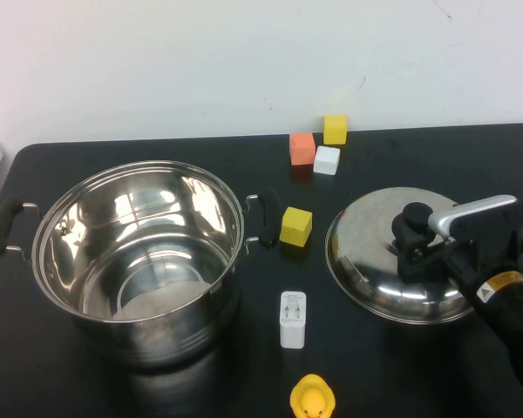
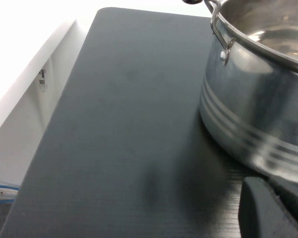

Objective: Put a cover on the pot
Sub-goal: Pick up the pot lid, then place the pot lid on the pot

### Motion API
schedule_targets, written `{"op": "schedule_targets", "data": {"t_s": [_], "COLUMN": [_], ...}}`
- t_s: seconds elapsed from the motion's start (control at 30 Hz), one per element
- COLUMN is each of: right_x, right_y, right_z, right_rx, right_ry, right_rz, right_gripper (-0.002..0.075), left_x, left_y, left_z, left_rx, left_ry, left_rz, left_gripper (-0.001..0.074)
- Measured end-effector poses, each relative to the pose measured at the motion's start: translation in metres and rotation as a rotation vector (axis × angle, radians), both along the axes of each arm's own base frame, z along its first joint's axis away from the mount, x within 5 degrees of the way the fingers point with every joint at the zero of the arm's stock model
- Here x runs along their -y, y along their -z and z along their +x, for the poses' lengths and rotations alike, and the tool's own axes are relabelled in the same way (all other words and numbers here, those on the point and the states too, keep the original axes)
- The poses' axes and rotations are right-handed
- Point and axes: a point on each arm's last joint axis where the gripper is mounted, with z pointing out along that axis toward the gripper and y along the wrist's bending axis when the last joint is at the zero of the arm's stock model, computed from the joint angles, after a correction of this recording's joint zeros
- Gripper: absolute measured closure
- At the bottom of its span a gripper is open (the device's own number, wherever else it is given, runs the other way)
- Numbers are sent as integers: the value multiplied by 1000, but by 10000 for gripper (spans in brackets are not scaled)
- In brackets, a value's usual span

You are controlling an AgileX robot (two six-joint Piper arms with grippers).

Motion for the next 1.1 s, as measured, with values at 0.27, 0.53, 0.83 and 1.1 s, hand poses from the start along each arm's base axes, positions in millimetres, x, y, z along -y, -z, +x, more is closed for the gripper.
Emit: {"op": "schedule_targets", "data": {"t_s": [0.27,0.53,0.83,1.1], "right_x": [-6,-9,-19,-47], "right_y": [0,8,-23,-106], "right_z": [15,21,14,-13], "right_rx": [29,23,76,248], "right_ry": [2,-4,-131,-555], "right_rz": [12,14,58,66], "right_gripper": [75,188,386,386], "left_x": [0,0,0,0], "left_y": [0,0,0,0], "left_z": [0,0,0,0], "left_rx": [0,0,0,0], "left_ry": [0,0,0,0], "left_rz": [0,0,0,0], "left_gripper": [737,737,737,737]}}
